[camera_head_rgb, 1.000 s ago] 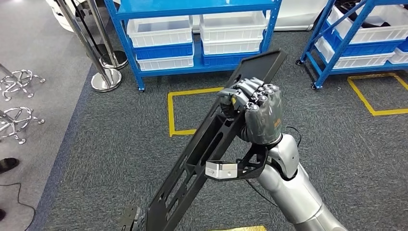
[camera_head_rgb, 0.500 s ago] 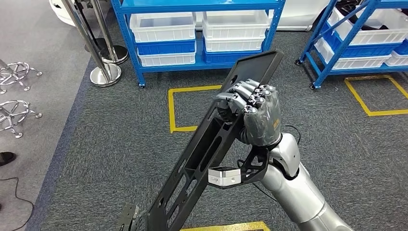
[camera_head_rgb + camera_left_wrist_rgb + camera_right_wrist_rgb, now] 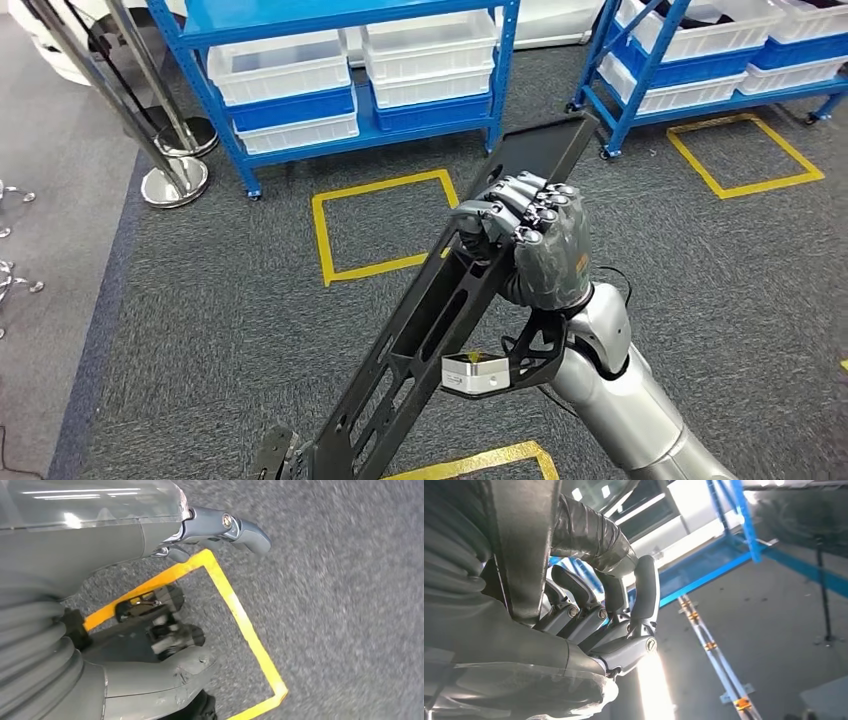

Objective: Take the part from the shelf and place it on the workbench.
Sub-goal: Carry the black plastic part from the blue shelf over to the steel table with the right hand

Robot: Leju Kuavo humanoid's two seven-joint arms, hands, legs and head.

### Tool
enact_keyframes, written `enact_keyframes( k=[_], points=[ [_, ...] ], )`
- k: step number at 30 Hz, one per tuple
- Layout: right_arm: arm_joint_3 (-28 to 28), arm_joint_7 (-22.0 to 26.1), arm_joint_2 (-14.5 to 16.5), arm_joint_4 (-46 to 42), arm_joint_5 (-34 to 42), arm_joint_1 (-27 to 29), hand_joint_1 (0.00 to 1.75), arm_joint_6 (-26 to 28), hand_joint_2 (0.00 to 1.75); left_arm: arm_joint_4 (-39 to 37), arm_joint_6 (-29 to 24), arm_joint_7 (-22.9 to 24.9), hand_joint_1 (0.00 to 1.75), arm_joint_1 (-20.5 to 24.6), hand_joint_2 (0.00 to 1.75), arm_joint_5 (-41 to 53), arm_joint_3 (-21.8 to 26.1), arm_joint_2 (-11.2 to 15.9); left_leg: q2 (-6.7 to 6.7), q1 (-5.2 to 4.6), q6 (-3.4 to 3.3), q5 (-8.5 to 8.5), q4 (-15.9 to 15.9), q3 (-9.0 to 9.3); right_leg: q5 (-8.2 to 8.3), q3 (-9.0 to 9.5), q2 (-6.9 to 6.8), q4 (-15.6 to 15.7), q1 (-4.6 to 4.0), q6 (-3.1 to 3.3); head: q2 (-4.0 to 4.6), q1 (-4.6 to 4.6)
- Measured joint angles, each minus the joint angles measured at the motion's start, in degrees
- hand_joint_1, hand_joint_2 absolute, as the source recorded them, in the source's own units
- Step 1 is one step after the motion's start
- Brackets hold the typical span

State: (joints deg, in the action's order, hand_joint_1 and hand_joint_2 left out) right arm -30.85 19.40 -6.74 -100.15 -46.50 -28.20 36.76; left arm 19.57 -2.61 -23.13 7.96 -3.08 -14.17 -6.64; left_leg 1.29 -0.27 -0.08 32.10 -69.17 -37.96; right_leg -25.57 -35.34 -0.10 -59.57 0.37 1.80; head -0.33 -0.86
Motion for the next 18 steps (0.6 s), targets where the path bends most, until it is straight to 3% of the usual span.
enact_keyframes(
  k=[2, 3, 5, 7, 9, 10, 11, 13, 15, 16, 18],
  points=[
    [0.0, 0.2, -0.1, 0.0, 0.1, 0.3, 1.75, 0.0, 1.75, -0.1, -0.1, 0.0, 0.00, -0.1, 1.75, 0.0, -0.1, 0.0, -0.63, 0.13, 0.12, 1.80, -5.7, -2.62, 0.08, -0.16, 1.47, -0.1, -0.02, 0.03, 0.00, 0.01],
    [0.0, 0.2, -0.1, 0.0, 0.1, 0.4, 1.75, 0.0, 1.75, -0.1, -0.1, 0.1, 0.00, -0.1, 1.75, 0.1, -0.1, 0.0, -0.76, 0.14, 0.03, 1.00, -5.6, -2.61, 0.10, -0.20, 2.22, -0.2, -0.03, 0.02, 0.00, 0.00],
    [0.0, 0.3, -0.2, -0.1, 0.1, 0.5, 1.75, 0.0, 1.75, -0.2, -0.1, 0.1, 0.00, 0.0, 1.75, 0.1, -0.1, 0.1, -1.79, 0.14, -0.44, -3.04, 0.4, 0.21, 0.12, -0.16, 3.73, -0.4, -0.02, -0.03, 0.00, 0.00],
    [0.1, 0.4, -0.2, -0.2, 0.1, 0.4, 1.75, 0.0, 1.75, -0.2, -0.1, 0.1, 0.00, 0.1, 1.75, 0.1, -0.1, 0.2, -4.26, 0.23, -0.99, -5.81, 7.5, 3.48, 0.30, -0.34, 5.09, -0.5, 0.05, -0.40, 0.00, 0.01],
    [0.1, 0.6, -0.2, -0.4, 0.3, 0.4, 1.75, 0.1, 1.75, -0.2, -0.2, 0.2, 0.00, 0.1, 1.75, 0.1, -0.1, 0.3, -5.36, 0.15, -1.28, -6.08, 10.1, 4.55, 0.72, -0.81, 6.32, -0.3, 0.37, -1.13, 0.00, 0.01],
    [0.2, 0.7, -0.3, -0.4, 0.4, 0.5, 1.75, 0.1, 1.75, -0.3, -0.2, 0.3, 0.00, 0.2, 1.75, 0.1, -0.2, 0.3, -4.85, 0.06, -1.41, -6.24, 10.6, 4.71, 0.97, -0.97, 6.97, -0.1, 0.54, -1.56, 0.00, 0.00],
    [0.3, 0.8, -0.3, -0.5, 0.5, 0.5, 1.75, 0.1, 1.75, -0.3, -0.2, 0.3, 0.00, 0.2, 1.75, 0.1, -0.2, 0.3, -4.18, 0.13, -1.62, -6.52, 11.0, 4.89, 1.05, -1.07, 6.81, -0.1, 0.60, -1.84, 0.00, 0.00],
    [0.6, 1.0, -0.4, -0.6, 0.8, 0.5, 1.75, 0.2, 1.75, -0.3, -0.2, 0.3, 0.00, 0.3, 1.75, 0.1, -0.2, 0.3, -2.81, 0.31, -2.15, -7.15, 12.2, 5.38, -0.25, -1.96, 4.48, -1.8, 0.40, -2.17, 0.00, 0.02],
    [0.7, 1.3, -0.5, -0.7, 1.2, 0.4, 1.75, 0.2, 1.75, -0.3, -0.2, 0.3, 0.00, 0.3, 1.75, 0.1, -0.2, 0.4, -1.41, 0.27, -2.44, -7.38, 12.7, 5.45, -3.80, -4.86, 1.51, -7.8, 0.33, -2.37, 0.00, 0.03],
    [0.7, 1.4, -0.5, -0.7, 1.3, 0.4, 1.75, 0.2, 1.75, -0.3, -0.3, 0.3, 0.00, 0.2, 1.75, 0.1, -0.2, 0.4, -0.64, 0.21, -2.50, -7.38, 12.6, 5.33, -5.45, -6.60, 0.89, -11.4, 0.41, -2.54, 0.00, 0.02],
    [0.7, 1.7, -0.5, -0.7, 1.5, 0.7, 1.75, 0.3, 1.75, -0.3, -0.5, 0.3, 0.00, 0.1, 1.75, 0.1, -0.3, 0.5, 0.89, 0.18, -2.44, -7.31, 12.4, 5.06, -5.88, -7.91, 0.39, -14.3, 0.55, -2.84, 0.00, 0.03]
  ],
)
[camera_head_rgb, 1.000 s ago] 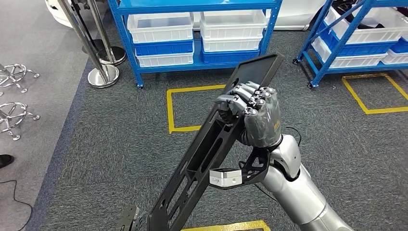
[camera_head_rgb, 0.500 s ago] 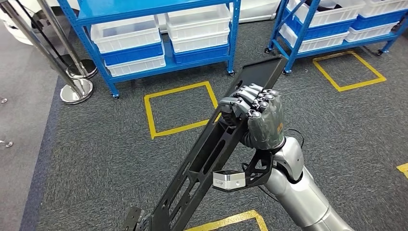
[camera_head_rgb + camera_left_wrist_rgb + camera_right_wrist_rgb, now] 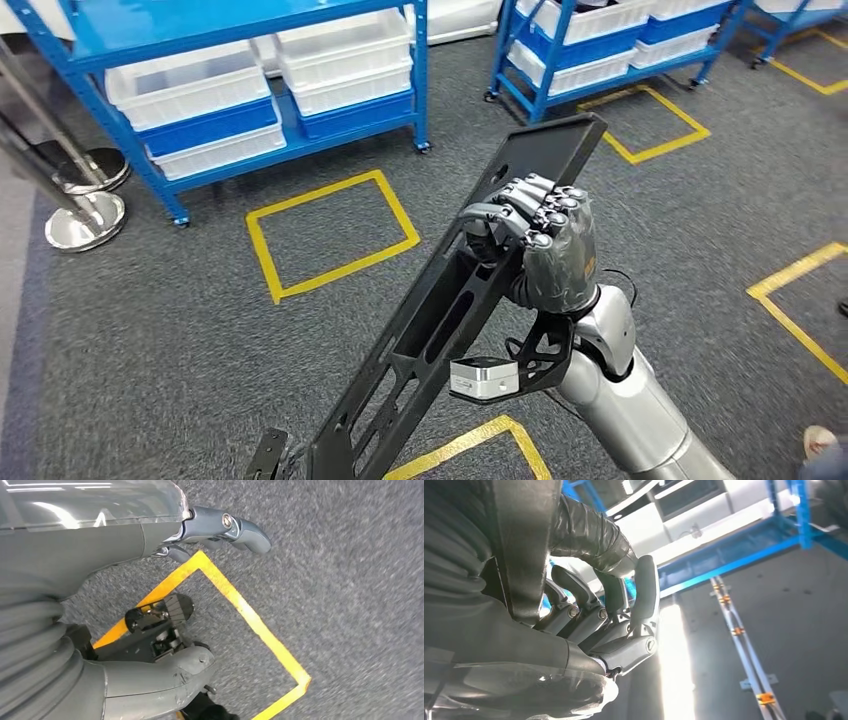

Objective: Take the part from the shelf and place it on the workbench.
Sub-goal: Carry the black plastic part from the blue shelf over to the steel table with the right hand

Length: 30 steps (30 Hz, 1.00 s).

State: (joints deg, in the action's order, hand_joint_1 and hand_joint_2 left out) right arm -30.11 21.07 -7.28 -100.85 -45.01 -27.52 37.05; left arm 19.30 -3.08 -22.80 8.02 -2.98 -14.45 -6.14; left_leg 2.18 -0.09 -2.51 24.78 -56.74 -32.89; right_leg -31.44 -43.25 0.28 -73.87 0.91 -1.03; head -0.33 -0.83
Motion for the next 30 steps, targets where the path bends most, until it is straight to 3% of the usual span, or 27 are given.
enact_keyframes(
  k=[2, 3, 5, 6, 8, 10, 12, 14, 15, 16, 17, 19, 21, 23, 24, 26, 28, 30],
  points=[
    [0.1, 0.2, -0.1, 0.0, 0.3, 0.1, 1.75, 0.0, 1.75, 0.0, -0.1, 0.0, 0.00, 0.0, 1.75, 0.0, -0.1, 0.0, 1.34, 0.05, 0.24, 0.19, -0.3, -0.15, 2.80, 2.65, -0.78, 4.4, 0.10, -0.17, 0.00, 0.00],
    [0.2, 0.2, -0.1, -0.1, 0.5, 0.1, 1.75, 0.0, 1.75, 0.0, -0.1, 0.0, 0.00, 0.0, 1.75, 0.1, -0.2, 0.0, 1.90, 0.01, 0.48, 0.39, -0.6, -0.19, 3.98, 4.72, -1.98, 8.1, 0.03, -0.13, 0.00, 0.00],
    [0.4, 0.4, -0.1, -0.3, 0.7, 0.1, 1.75, 0.1, 1.75, 0.0, -0.1, 0.0, 0.00, 0.0, 1.75, 0.1, -0.3, 0.1, 2.88, -0.23, 1.10, 0.93, -1.4, -0.27, 5.20, 7.37, -3.52, 12.9, -0.18, 0.44, 0.00, -0.01],
    [0.4, 0.4, -0.1, -0.4, 0.8, 0.2, 1.75, 0.1, 1.75, 0.0, -0.1, 0.0, 0.00, 0.0, 1.75, 0.1, -0.4, 0.2, 3.36, -0.37, 1.41, 1.12, -1.7, -0.27, 5.18, 7.78, -3.80, 13.8, -0.34, 0.82, 0.00, -0.02],
    [0.6, 0.4, -0.1, -0.5, 0.8, 0.2, 1.75, 0.2, 1.75, 0.0, -0.1, 0.0, 0.00, 0.0, 1.75, 0.2, -0.4, 0.3, 4.09, -0.35, 1.94, 1.39, -1.8, -0.21, 5.43, 7.57, -2.43, 13.7, -0.41, 1.55, 0.00, -0.03],
    [0.7, 0.5, -0.1, -0.7, 0.9, 0.2, 1.75, 0.2, 1.75, 0.0, -0.1, 0.0, 0.00, 0.1, 1.75, 0.2, -0.4, 0.3, 2.35, -0.03, 2.61, 2.98, -3.6, -0.81, 5.74, 7.44, -1.25, 13.8, -0.28, 2.18, 0.00, -0.04],
    [0.7, 0.5, -0.1, -0.9, 0.9, 0.2, 1.75, 0.3, 1.75, 0.0, -0.1, 0.0, 0.00, 0.0, 1.75, 0.2, -0.5, 0.4, -0.59, 0.21, 3.08, 6.68, -9.6, -3.33, 5.98, 7.26, -0.10, 13.9, -0.24, 2.62, 0.00, -0.05],
    [0.7, 0.8, 0.0, -0.9, 1.1, 0.4, 1.75, 0.3, 1.75, 0.0, 0.0, 0.2, 0.00, -0.2, 1.75, 0.3, -0.7, 0.5, -1.59, 0.22, 3.06, 9.62, -16.9, -6.71, 6.14, 7.03, 1.34, 13.9, -0.48, 2.88, 0.00, -0.04],
    [0.8, 0.9, -0.1, -0.9, 1.3, 0.5, 1.75, 0.4, 1.75, 0.0, 0.0, 0.3, 0.00, -0.4, 1.75, 0.4, -0.8, 0.5, -1.69, 0.20, 2.86, 9.56, -18.2, -7.39, 6.20, 6.97, 2.13, 13.8, -0.62, 2.95, 0.00, -0.04],
    [0.8, 1.1, -0.1, -0.9, 1.4, 0.6, 1.75, 0.5, 1.75, 0.0, 0.1, 0.5, 0.00, -0.4, 1.75, 0.6, -0.9, 0.5, -1.88, 0.14, 2.53, 8.46, -17.5, -7.09, 6.25, 6.96, 2.98, 13.8, -0.75, 3.00, 0.00, -0.04],
    [0.9, 1.2, -0.1, -1.0, 1.4, 0.7, 1.75, 0.6, 1.75, 0.0, 0.1, 0.7, 0.00, -0.4, 1.75, 0.7, -1.0, 0.5, -2.35, 0.01, 2.08, 6.42, -14.4, -5.62, 6.28, 7.01, 3.77, 13.8, -0.81, 3.00, 0.00, -0.04],
    [1.1, 1.4, -0.1, -1.2, 1.4, 0.8, 1.75, 0.9, 1.75, 0.0, 0.1, 0.9, 0.00, -0.4, 1.75, 1.0, -1.2, 0.8, -4.73, -0.28, 1.02, 2.80, -6.5, -1.84, 6.39, 7.06, 5.17, 13.7, -0.73, 2.86, 0.00, -0.03],
    [1.3, 1.6, 0.0, -1.4, 1.4, 1.0, 1.75, 1.0, 1.75, 0.0, 0.1, 1.1, 0.00, -0.4, 1.75, 1.1, -1.3, 1.2, -6.39, -0.53, 0.31, 1.76, -2.2, 0.18, 6.69, 6.80, 6.40, 13.8, -0.34, 2.39, 0.00, -0.03],
    [1.6, 1.7, -0.1, -1.5, 1.4, 1.4, 1.75, 1.1, 1.75, 0.0, 0.1, 1.2, 0.00, -0.2, 1.75, 1.1, -1.4, 1.3, -5.63, -0.60, -0.10, 1.52, -1.1, 0.70, 7.17, 6.58, 7.68, 14.3, -0.12, 1.61, 0.00, -0.05],
    [1.8, 1.7, -0.1, -1.7, 1.3, 1.6, 1.75, 1.1, 1.75, 0.0, 0.2, 1.2, 0.00, -0.1, 1.75, 1.1, -1.5, 1.3, -4.90, -0.50, -0.20, 1.06, -0.2, 1.08, 7.22, 6.50, 7.35, 14.4, -0.24, 1.34, 0.00, -0.05],
    [2.2, 1.7, -0.1, -2.1, 0.9, 1.7, 1.75, 1.1, 1.75, 0.1, 0.4, 1.2, 0.00, 0.2, 1.75, 1.2, -1.7, 1.3, -3.42, -0.24, -0.35, 0.02, 1.8, 1.89, 5.77, 5.60, 4.52, 12.7, -0.67, 0.98, 0.00, 0.04],
    [2.4, 1.7, -0.1, -2.3, 0.6, 1.9, 1.75, 1.2, 1.75, 0.1, 0.6, 1.3, 0.00, 0.3, 1.75, 1.2, -1.8, 1.3, -1.93, -0.26, -0.28, -0.22, 2.4, 2.07, 2.26, 2.73, 1.28, 6.7, -0.65, 0.71, 0.00, 0.12],
    [2.5, 1.7, -0.1, -2.3, 0.5, 2.2, 1.75, 1.2, 1.75, 0.1, 0.7, 1.5, 0.00, 0.3, 1.75, 1.2, -2.0, 1.3, -0.21, -0.20, -0.08, 0.04, 1.9, 1.84, 0.13, 0.01, 0.27, 0.8, -0.30, 0.26, 0.00, 0.13]
  ],
)
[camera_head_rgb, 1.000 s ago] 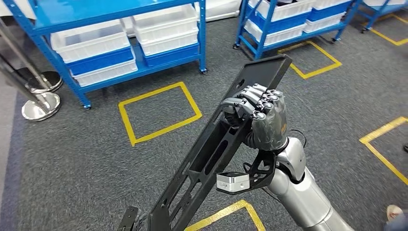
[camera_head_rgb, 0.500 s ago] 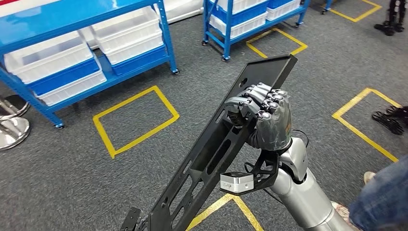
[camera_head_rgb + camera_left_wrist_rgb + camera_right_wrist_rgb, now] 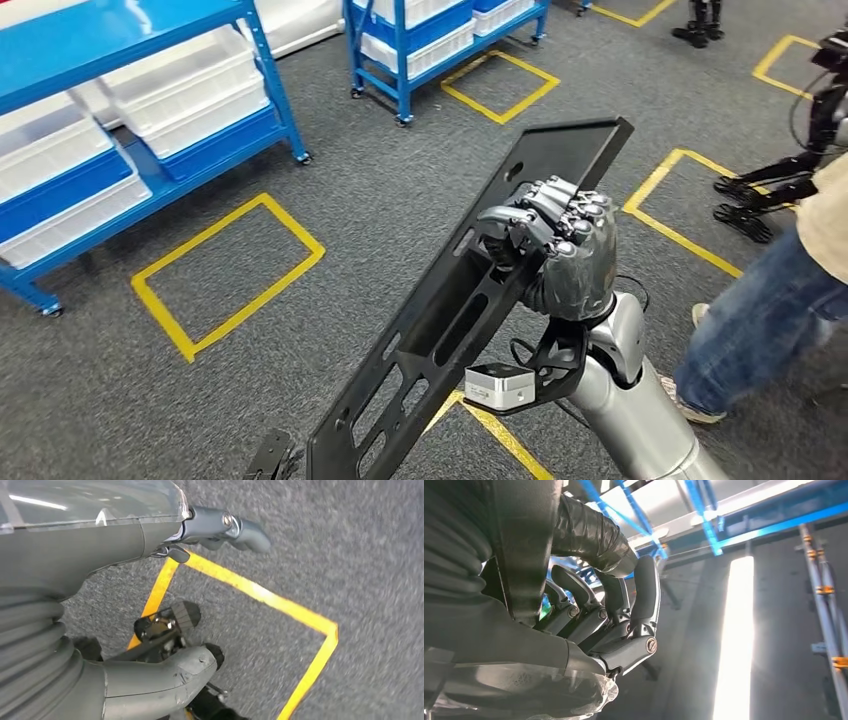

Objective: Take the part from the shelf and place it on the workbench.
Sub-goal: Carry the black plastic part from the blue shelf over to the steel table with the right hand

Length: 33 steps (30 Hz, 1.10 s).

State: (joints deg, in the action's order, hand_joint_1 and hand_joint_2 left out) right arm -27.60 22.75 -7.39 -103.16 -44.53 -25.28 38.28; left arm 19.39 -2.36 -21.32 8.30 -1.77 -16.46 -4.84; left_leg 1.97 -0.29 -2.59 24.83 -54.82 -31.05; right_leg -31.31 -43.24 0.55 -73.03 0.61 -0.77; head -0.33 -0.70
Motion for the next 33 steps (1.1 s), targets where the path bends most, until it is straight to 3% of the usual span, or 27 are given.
enact_keyframes(
  k=[1, 2, 4, 6, 9, 11, 13, 15, 16, 17, 18, 20, 22, 24, 25, 27, 28, 30, 31, 33],
  points=[
    [0.1, 0.0, 0.0, 0.0, -0.1, 0.2, 1.75, 0.0, 1.75, 0.0, 0.1, 0.0, 0.00, 0.1, 1.75, 0.0, -0.1, 0.0, 0.82, 0.11, 0.18, 0.23, -0.3, -0.09, 0.49, -0.03, -0.30, -0.2, 0.20, -0.25, 0.00, -0.01],
    [0.2, 0.0, 0.0, -0.1, -0.2, 0.2, 1.75, 0.1, 1.75, 0.0, 0.2, 0.1, 0.00, 0.2, 1.75, 0.0, -0.1, 0.0, 1.59, 0.26, 0.41, 0.52, -0.7, -0.18, 1.81, 0.98, -0.72, 1.5, 0.40, -0.52, 0.00, 0.00],
    [0.2, 0.0, 0.0, -0.3, -0.5, 0.2, 1.75, 0.1, 1.75, 0.0, 0.4, 0.1, 0.00, 0.8, 1.75, 0.1, -0.2, 0.1, 2.89, 0.46, 1.18, 1.39, -1.9, -0.39, 4.75, 4.83, -2.84, 8.2, 0.52, -0.95, 0.00, 0.02],
    [0.3, 0.0, 0.2, -0.6, -0.8, 0.2, 1.75, 0.1, 1.75, 0.1, 0.4, 0.1, 0.00, 1.5, 1.75, 0.1, -0.2, 0.2, 3.83, 0.33, 1.92, 2.31, -3.1, -0.59, 5.55, 6.86, -4.23, 12.0, 0.41, -0.29, 0.00, -0.04],
    [0.5, -0.1, 0.4, -0.9, -1.4, 0.2, 1.75, 0.3, 1.75, 0.3, 0.6, 0.2, 0.00, 2.3, 1.75, 0.3, -0.2, 0.4, 4.80, 0.38, 2.60, 3.05, -3.8, -0.43, 5.37, 6.59, -2.66, 12.1, 0.23, 1.26, 0.00, -0.08],
    [0.6, -0.4, 0.5, -1.1, -2.1, 0.1, 1.75, 0.4, 1.75, 0.4, 0.8, 0.5, 0.00, 2.7, 1.75, 0.6, -0.2, 0.5, 2.63, 0.74, 3.03, 4.98, -6.2, -1.23, 5.57, 6.51, -1.43, 12.1, 0.28, 1.85, 0.00, -0.08],
    [0.6, -0.7, 0.8, -1.3, -2.8, 0.1, 1.75, 0.5, 1.75, 0.4, 0.9, 0.9, 0.00, 2.7, 1.75, 0.9, -0.2, 0.7, -0.40, 0.89, 3.17, 8.63, -12.6, -4.08, 5.73, 6.43, -0.16, 12.1, 0.13, 2.25, 0.00, -0.07],
    [0.6, -1.0, 1.0, -1.3, -3.1, 0.2, 1.75, 0.5, 1.75, 0.4, 1.0, 1.1, 0.00, 2.5, 1.75, 1.1, -0.2, 0.9, -1.33, 0.73, 2.72, 11.03, -19.7, -7.74, 5.85, 6.34, 1.42, 12.1, -0.31, 2.57, 0.00, -0.08],
    [0.6, -1.1, 1.0, -1.3, -3.3, 0.3, 1.75, 0.5, 1.75, 0.4, 1.1, 1.2, 0.00, 2.5, 1.75, 1.1, -0.2, 1.0, -1.50, 0.50, 2.24, 10.68, -20.9, -8.67, 5.91, 6.32, 2.27, 12.1, -0.55, 2.71, 0.00, -0.07],
    [0.6, -1.2, 1.0, -1.3, -3.5, 0.3, 1.75, 0.5, 1.75, 0.4, 1.1, 1.2, 0.00, 2.4, 1.75, 1.1, -0.2, 1.1, -1.76, 0.13, 1.60, 9.19, -19.9, -8.54, 5.98, 6.31, 3.12, 12.1, -0.73, 2.83, 0.00, -0.07],
    [0.6, -1.3, 1.0, -1.3, -3.7, 0.3, 1.75, 0.5, 1.75, 0.4, 1.1, 1.2, 0.00, 2.4, 1.75, 1.1, -0.2, 1.2, -2.34, -0.37, 0.85, 6.92, -16.7, -7.40, 6.06, 6.31, 3.92, 12.1, -0.82, 2.93, 0.00, -0.06],
    [0.6, -1.6, 1.0, -1.3, -4.0, 0.3, 1.75, 0.4, 1.75, 0.4, 1.2, 1.2, 0.00, 2.5, 1.75, 1.0, -0.2, 1.6, -5.08, -1.35, -0.87, 2.91, -8.6, -4.10, 6.25, 6.26, 5.34, 12.2, -0.65, 2.99, 0.00, -0.05],
    [0.6, -1.8, 1.0, -1.3, -4.1, 0.5, 1.75, 0.2, 1.75, 0.4, 1.2, 1.2, 0.00, 2.4, 1.75, 1.0, -0.1, 2.0, -6.90, -1.83, -1.96, 1.69, -4.4, -2.20, 6.53, 6.04, 6.64, 12.3, -0.11, 2.65, 0.00, -0.06],
    [0.6, -1.9, 1.0, -1.3, -4.2, 0.6, 1.75, -0.1, 1.75, 0.3, 1.3, 1.2, 0.00, 2.3, 1.75, 1.0, -0.1, 2.0, -5.94, -1.77, -2.42, 1.19, -2.8, -1.43, 7.03, 5.97, 8.04, 12.9, 0.11, 1.95, 0.00, -0.09],
    [0.6, -2.0, 1.0, -1.4, -4.2, 0.7, 1.75, -0.3, 1.75, 0.3, 1.4, 1.1, 0.00, 2.4, 1.75, 0.9, -0.1, 1.8, -5.16, -1.61, -2.45, 0.60, -1.6, -0.87, 6.99, 5.93, 7.62, 13.0, -0.09, 1.71, 0.00, -0.05],
    [0.6, -2.0, 1.0, -1.5, -4.3, 0.5, 1.75, -0.4, 1.75, 0.3, 1.5, 1.1, 0.00, 2.4, 1.75, 0.7, 0.0, 1.5, -3.49, -1.20, -2.25, -0.70, 0.9, 0.11, 4.91, 4.78, 4.46, 10.6, -0.65, 1.42, 0.00, 0.01],
    [0.7, -2.0, 1.0, -1.5, -4.4, 0.4, 1.75, -0.4, 1.75, 0.3, 1.6, 1.1, 0.00, 2.2, 1.75, 0.7, 0.0, 1.4, -2.67, -1.12, -1.94, -0.93, 1.4, 0.26, 3.05, 3.49, 2.34, 7.8, -0.66, 1.27, 0.00, 0.05],
    [0.7, -2.0, 0.9, -1.5, -4.4, 0.5, 1.75, -0.4, 1.75, 0.2, 1.8, 1.1, 0.00, 1.7, 1.75, 0.7, 0.0, 1.1, -0.94, -0.85, -1.35, -0.79, 1.2, 0.09, 0.11, 0.81, 0.40, 1.7, -0.18, 0.62, 0.00, 0.05],
    [0.7, -2.0, 0.9, -1.5, -4.4, 0.6, 1.75, -0.4, 1.75, 0.1, 2.0, 1.1, 0.00, 1.5, 1.75, 0.7, 0.0, 0.9, -0.05, -0.62, -0.98, -0.50, 0.8, -0.07, -0.02, 0.32, 0.00, 0.5, 0.18, 0.15, 0.00, 0.04],
    [0.7, -2.1, 0.8, -1.5, -4.4, 0.8, 1.75, -0.4, 1.75, 0.0, 2.5, 1.1, 0.00, 1.3, 1.75, 0.6, 0.0, 0.5, 1.59, 0.08, -0.04, 0.41, -0.6, -0.52, 2.48, 2.26, -0.99, 3.7, 0.91, -1.09, 0.00, 0.04]
  ],
)
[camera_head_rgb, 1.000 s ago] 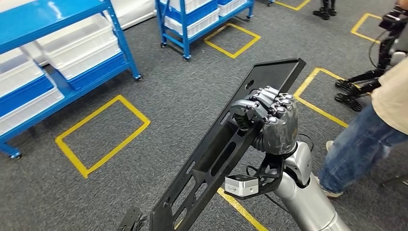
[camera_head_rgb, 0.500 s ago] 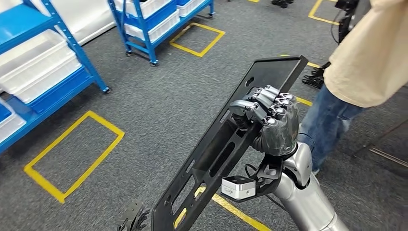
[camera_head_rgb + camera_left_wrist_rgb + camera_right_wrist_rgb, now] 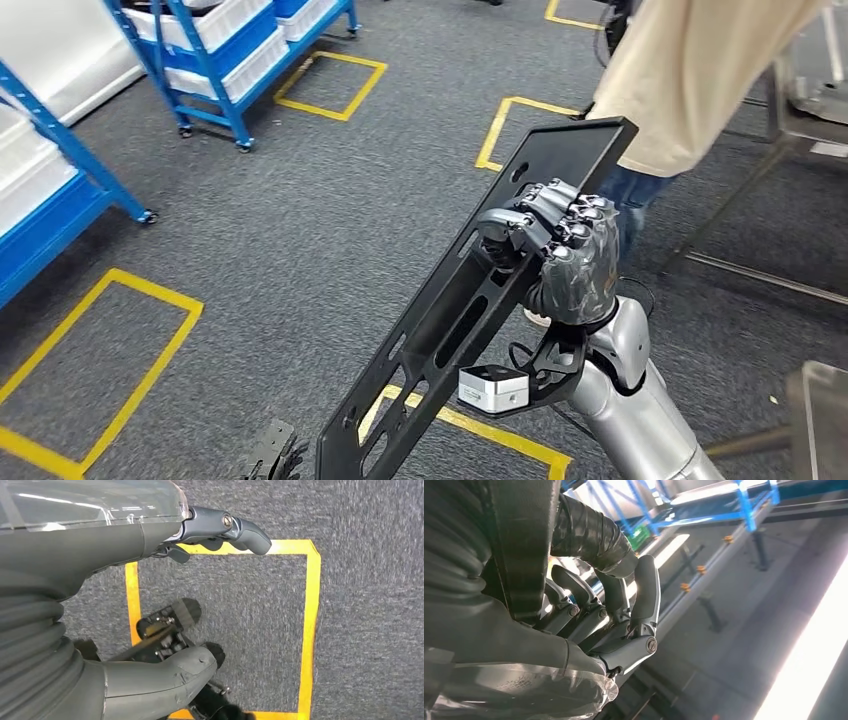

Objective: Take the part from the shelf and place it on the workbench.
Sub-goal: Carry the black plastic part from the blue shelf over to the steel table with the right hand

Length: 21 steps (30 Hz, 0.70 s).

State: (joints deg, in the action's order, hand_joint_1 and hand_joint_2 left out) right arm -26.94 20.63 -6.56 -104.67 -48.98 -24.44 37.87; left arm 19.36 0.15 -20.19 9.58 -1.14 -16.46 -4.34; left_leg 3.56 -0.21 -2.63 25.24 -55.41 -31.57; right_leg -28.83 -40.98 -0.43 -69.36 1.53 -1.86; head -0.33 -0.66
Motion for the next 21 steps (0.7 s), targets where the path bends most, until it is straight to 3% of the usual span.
enact_keyframes(
  k=[2, 4, 6, 7, 9, 11, 13, 14, 15, 18, 19, 21],
  points=[
    [0.0, -0.1, 0.0, 0.0, 0.0, 0.1, 1.75, 0.1, 1.75, -0.1, 0.4, 0.0, 0.00, 0.0, 1.75, 0.0, 0.0, -0.2, 1.30, 0.35, 1.18, 1.37, -2.2, -0.67, 2.14, 3.00, -2.41, 5.6, 0.31, -0.93, 0.00, 0.05],
    [0.0, -0.2, -0.1, 0.0, -0.1, 0.3, 1.75, 0.1, 1.75, -0.1, 0.5, 0.0, 0.00, -0.1, 1.75, 0.1, 0.0, -0.4, 2.22, 0.10, 2.03, 2.51, -4.0, -1.10, 2.04, 3.65, -3.67, 7.1, 0.24, -0.08, 0.00, -0.02],
    [0.1, -0.2, -0.1, 0.0, -0.2, 0.4, 1.75, 0.1, 1.75, -0.1, 0.5, 0.0, 0.00, -0.2, 1.75, 0.1, 0.0, -0.6, 3.15, 0.06, 2.34, 3.04, -4.5, -1.03, 1.94, 3.22, -2.54, 6.4, 0.21, 1.33, 0.00, -0.11],
    [0.1, -0.3, -0.1, 0.0, -0.3, 0.5, 1.75, 0.2, 1.75, -0.1, 0.5, 0.0, 0.00, -0.1, 1.75, 0.1, 0.0, -0.7, 2.96, 0.20, 2.54, 3.50, -4.9, -1.00, 2.00, 3.10, -1.90, 6.4, 0.21, 1.67, 0.00, -0.11],
    [0.1, -0.3, -0.2, 0.0, -0.3, 0.5, 1.75, 0.2, 1.75, -0.1, 0.5, 0.0, 0.00, -0.1, 1.75, 0.2, 0.0, -0.9, 0.74, 0.66, 2.87, 5.85, -7.7, -1.98, 2.28, 2.97, -0.54, 6.5, 0.21, 2.23, 0.00, -0.12],
    [0.1, -0.3, -0.2, 0.0, -0.4, 0.5, 1.75, 0.2, 1.75, -0.1, 0.8, 0.1, 0.00, -0.1, 1.75, 0.4, 0.0, -1.0, -1.93, 0.85, 2.91, 9.57, -14.4, -4.85, 2.52, 2.88, 0.82, 6.6, -0.03, 2.61, 0.00, -0.13],
    [0.1, -0.3, -0.2, 0.0, -0.4, 0.8, 1.75, 0.3, 1.75, -0.1, 0.9, 0.1, 0.00, -0.2, 1.75, 0.7, 0.0, -0.9, -2.78, 0.68, 2.43, 11.24, -20.2, -7.71, 2.70, 2.80, 2.37, 6.6, -0.55, 2.89, 0.00, -0.13],
    [0.1, -0.3, -0.2, 0.0, -0.4, 1.0, 1.75, 0.4, 1.75, -0.1, 0.9, 0.1, 0.00, -0.1, 1.75, 0.7, 0.0, -0.9, -3.02, 0.43, 1.89, 10.49, -20.5, -8.04, 2.80, 2.77, 3.19, 6.6, -0.85, 3.03, 0.00, -0.13],
    [0.1, -0.3, -0.2, 0.0, -0.4, 1.1, 1.75, 0.5, 1.75, -0.1, 0.9, 0.1, 0.00, 0.0, 1.75, 0.8, 0.0, -0.9, -3.44, 0.05, 1.13, 8.76, -18.4, -7.29, 2.93, 2.73, 3.99, 6.7, -1.12, 3.18, 0.00, -0.12],
    [0.2, -0.4, -0.2, 0.0, -0.5, 1.3, 1.75, 0.7, 1.75, -0.1, 0.7, 0.1, 0.00, 0.5, 1.75, 1.1, 0.0, -0.2, -7.31, -1.23, -2.01, 3.63, -7.6, -2.66, 3.58, 2.62, 6.12, 7.1, -1.19, 3.33, 0.00, -0.09],
    [0.2, -0.5, -0.2, 0.0, -0.6, 1.4, 1.75, 0.8, 1.75, -0.1, 0.6, 0.1, 0.00, 0.6, 1.75, 1.1, 0.0, 0.0, -8.24, -1.52, -2.67, 3.03, -5.6, -1.77, 3.86, 2.59, 6.74, 7.3, -0.91, 3.09, 0.00, -0.08],
    [0.2, -0.6, -0.3, 0.0, -0.8, 1.6, 1.75, 0.9, 1.75, -0.1, 0.5, 0.1, 0.00, 0.7, 1.75, 1.1, 0.0, 0.2, -7.80, -1.79, -3.23, 2.37, -4.1, -1.06, 4.60, 2.65, 8.07, 8.2, -0.40, 2.24, 0.00, -0.12]
  ],
)
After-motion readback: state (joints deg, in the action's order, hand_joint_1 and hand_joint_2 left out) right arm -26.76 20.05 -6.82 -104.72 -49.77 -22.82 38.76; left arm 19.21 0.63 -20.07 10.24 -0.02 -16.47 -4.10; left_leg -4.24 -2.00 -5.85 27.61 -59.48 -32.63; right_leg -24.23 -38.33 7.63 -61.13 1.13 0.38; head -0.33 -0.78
